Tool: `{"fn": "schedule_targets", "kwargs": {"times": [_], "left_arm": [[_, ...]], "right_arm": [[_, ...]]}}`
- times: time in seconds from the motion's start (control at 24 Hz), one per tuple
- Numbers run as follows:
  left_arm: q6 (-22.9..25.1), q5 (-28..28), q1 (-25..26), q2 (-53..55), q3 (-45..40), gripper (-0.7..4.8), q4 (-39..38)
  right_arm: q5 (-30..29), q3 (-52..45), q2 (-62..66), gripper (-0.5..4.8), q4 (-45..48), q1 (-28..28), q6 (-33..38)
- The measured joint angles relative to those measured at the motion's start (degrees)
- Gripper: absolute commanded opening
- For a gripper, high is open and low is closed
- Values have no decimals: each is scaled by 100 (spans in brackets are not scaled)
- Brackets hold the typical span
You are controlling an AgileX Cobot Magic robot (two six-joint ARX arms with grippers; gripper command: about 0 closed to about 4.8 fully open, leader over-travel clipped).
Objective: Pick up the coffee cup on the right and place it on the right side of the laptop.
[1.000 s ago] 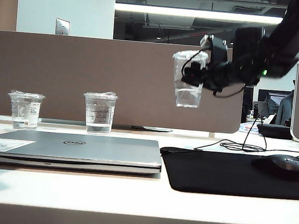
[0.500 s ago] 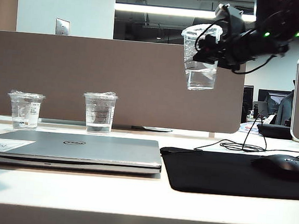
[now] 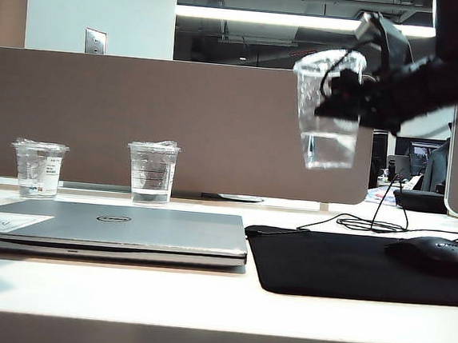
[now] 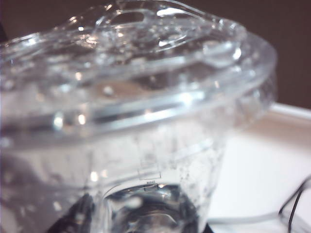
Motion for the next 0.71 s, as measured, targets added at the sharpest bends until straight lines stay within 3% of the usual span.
{"fn": "schedule_targets", "kwargs": {"times": [0.71], "left_arm": [[0, 0, 0, 0, 0, -5, -4]], "right_arm": [[-79, -1805, 280, 238, 1707, 400, 127]]}}
